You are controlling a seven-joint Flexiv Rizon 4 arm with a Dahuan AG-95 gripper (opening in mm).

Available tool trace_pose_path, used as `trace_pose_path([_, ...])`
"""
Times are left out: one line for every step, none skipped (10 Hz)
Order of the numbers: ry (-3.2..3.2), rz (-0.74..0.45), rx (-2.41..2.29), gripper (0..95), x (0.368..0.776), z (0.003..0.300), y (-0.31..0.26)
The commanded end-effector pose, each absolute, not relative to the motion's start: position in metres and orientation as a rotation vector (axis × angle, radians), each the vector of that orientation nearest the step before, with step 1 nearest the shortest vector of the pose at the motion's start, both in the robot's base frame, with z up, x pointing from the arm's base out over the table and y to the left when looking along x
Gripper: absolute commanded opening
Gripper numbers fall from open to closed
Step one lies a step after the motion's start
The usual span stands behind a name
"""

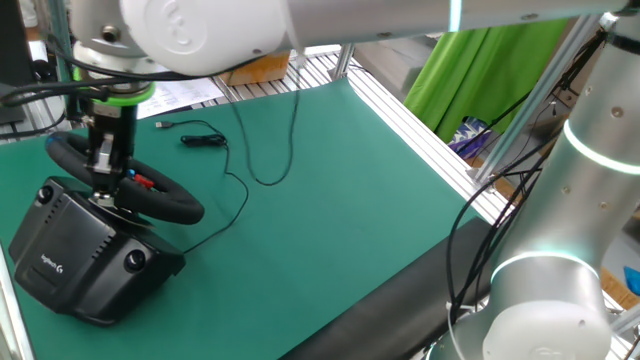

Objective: Rotate the steering wheel 90 degrees clockwise

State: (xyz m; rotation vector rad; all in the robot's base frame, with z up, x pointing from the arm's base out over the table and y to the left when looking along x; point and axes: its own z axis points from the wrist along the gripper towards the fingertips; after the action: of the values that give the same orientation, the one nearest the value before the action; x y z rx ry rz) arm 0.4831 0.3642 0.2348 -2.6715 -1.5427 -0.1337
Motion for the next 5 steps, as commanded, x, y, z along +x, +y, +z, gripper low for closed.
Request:
trace_pose_path([-1.491,-0.125,-2.697,0.0,0.4877,0.2412,0.3689])
trace_pose_path([-1.485,-0.123,-2.696,0.0,0.4888,0.2428,0.3701])
trace_pose_path([-1.483,-0.115,-2.703,0.0,0.4907,0.2412,0.3735])
trace_pose_path([-1.489,-0.103,-2.718,0.0,0.4918,0.2392,0.3749])
trace_pose_path([-1.485,-0.101,-2.725,0.0,0.4932,0.2397,0.3750])
